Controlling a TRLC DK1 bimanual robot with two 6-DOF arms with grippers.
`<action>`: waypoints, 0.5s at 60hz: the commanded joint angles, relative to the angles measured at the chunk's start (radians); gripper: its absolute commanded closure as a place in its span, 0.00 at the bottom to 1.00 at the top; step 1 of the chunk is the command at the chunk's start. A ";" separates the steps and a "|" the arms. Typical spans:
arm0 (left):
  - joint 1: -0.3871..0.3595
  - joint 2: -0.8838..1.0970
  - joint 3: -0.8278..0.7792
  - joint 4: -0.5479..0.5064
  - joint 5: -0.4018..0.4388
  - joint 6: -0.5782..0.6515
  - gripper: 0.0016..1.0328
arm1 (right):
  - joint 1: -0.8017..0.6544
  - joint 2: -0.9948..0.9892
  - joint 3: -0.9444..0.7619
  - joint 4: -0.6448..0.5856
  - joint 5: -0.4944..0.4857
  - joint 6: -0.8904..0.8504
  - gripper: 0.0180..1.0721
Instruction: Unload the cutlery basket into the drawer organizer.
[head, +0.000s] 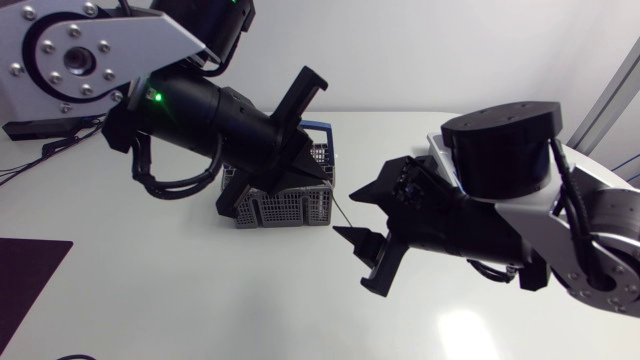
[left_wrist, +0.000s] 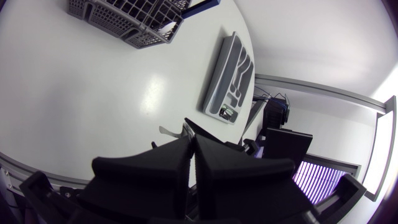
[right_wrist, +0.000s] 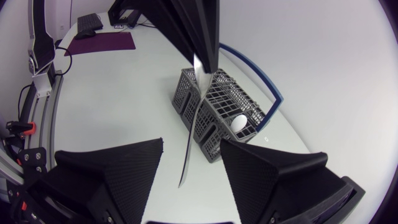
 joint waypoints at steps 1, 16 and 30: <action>-0.007 0.015 0.017 0.005 0.020 -0.041 0.96 | 0.008 0.025 0.042 0.019 0.001 0.022 0.50; -0.004 0.009 0.011 0.005 0.025 -0.043 0.96 | 0.011 0.048 0.064 0.030 0.004 0.022 0.60; -0.001 0.006 0.007 0.005 0.031 -0.044 0.96 | 0.011 0.051 0.064 0.027 0.004 0.022 0.79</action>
